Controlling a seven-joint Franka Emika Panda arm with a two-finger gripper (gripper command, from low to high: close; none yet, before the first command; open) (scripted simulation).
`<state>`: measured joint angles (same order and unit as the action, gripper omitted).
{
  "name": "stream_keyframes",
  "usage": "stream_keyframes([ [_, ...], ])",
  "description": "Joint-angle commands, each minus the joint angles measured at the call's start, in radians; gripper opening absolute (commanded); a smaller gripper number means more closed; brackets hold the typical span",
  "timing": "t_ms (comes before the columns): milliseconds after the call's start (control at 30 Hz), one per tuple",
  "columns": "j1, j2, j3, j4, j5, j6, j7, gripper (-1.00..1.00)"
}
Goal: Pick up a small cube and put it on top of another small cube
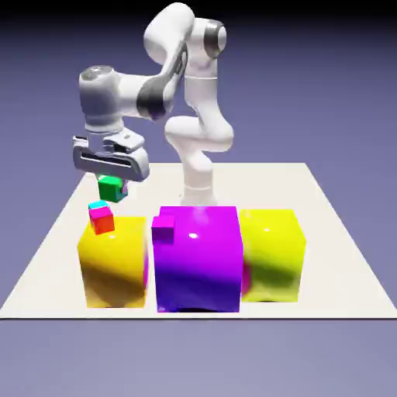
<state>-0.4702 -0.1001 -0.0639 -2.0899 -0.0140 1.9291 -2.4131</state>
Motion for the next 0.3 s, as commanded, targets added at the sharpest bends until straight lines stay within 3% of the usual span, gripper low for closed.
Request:
stream_keyframes([
  [0, -0.002, 0.000, 0.000, 0.000, 0.003, 0.000, -0.001, -1.00],
  [167, -0.003, 0.054, -0.001, -0.124, 0.006, 0.178, -0.003, -1.00],
  [200, -0.003, 0.054, -0.001, -0.124, 0.006, 0.178, -0.003, 1.00],
  [267, -0.003, 0.041, -0.001, -0.094, 0.005, 0.134, -0.003, 1.00],
])
